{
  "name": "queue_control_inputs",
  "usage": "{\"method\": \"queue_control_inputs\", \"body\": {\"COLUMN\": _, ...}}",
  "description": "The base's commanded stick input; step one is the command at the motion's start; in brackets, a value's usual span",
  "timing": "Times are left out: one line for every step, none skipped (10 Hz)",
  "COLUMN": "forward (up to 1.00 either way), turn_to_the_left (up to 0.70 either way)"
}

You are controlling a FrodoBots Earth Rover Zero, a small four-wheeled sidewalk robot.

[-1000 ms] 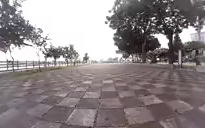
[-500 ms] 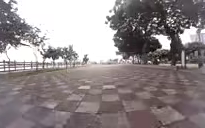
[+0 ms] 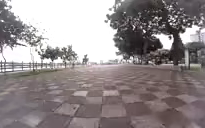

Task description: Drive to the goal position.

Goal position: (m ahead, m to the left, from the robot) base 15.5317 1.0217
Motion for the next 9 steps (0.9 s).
{"method": "queue_control_inputs", "body": {"forward": 1.0, "turn_to_the_left": 0.0}}
{"method": "queue_control_inputs", "body": {"forward": 1.0, "turn_to_the_left": 0.0}}
{"method": "queue_control_inputs", "body": {"forward": 1.0, "turn_to_the_left": 0.0}}
{"method": "queue_control_inputs", "body": {"forward": 1.0, "turn_to_the_left": 0.0}}
{"method": "queue_control_inputs", "body": {"forward": 1.0, "turn_to_the_left": 0.0}}
{"method": "queue_control_inputs", "body": {"forward": 1.0, "turn_to_the_left": 0.0}}
{"method": "queue_control_inputs", "body": {"forward": 1.0, "turn_to_the_left": 0.0}}
{"method": "queue_control_inputs", "body": {"forward": 1.0, "turn_to_the_left": 0.0}}
{"method": "queue_control_inputs", "body": {"forward": 1.0, "turn_to_the_left": 0.0}}
